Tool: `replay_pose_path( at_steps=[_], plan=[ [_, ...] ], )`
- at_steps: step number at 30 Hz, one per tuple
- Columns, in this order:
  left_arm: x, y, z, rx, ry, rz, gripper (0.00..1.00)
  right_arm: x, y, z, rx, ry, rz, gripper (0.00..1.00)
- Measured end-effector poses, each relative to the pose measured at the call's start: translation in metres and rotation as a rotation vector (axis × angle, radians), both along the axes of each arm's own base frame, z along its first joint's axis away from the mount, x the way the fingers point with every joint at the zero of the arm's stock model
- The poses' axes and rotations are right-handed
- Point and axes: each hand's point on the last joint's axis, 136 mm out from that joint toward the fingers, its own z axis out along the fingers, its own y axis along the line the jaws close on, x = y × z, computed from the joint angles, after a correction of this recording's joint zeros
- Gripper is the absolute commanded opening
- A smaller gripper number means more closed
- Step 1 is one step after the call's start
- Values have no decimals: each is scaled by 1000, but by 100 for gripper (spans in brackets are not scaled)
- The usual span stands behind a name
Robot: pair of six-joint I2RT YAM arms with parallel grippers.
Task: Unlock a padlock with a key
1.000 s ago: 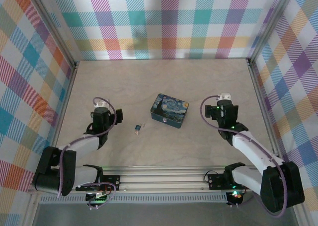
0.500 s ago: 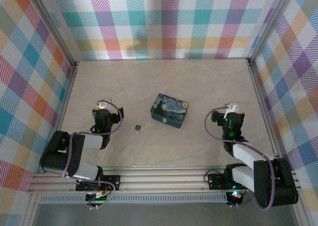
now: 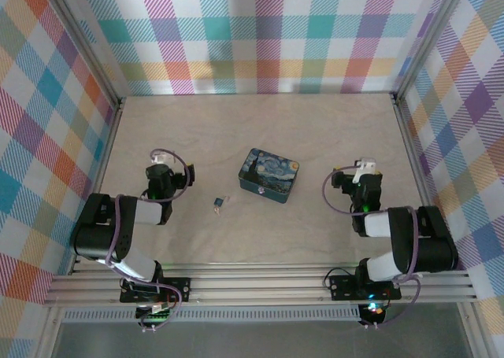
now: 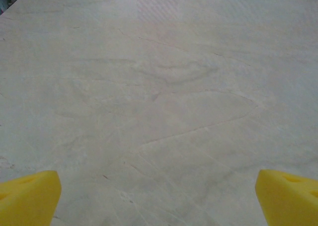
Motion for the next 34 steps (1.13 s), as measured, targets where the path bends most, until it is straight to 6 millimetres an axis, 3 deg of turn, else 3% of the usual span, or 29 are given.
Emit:
replay_pose_path(
  at_steps=[4,8,34],
  plan=[
    [-1,-4,-2,-14,8,-16,100,19,2,-1,6,19,6,100],
    [-1,-5,-2,-21,9,-22,100,32,3,10,7,-6,7,100],
    [-1,-4,-2,-21,9,-21,100,30,5,4,11,25,20,100]
  ],
)
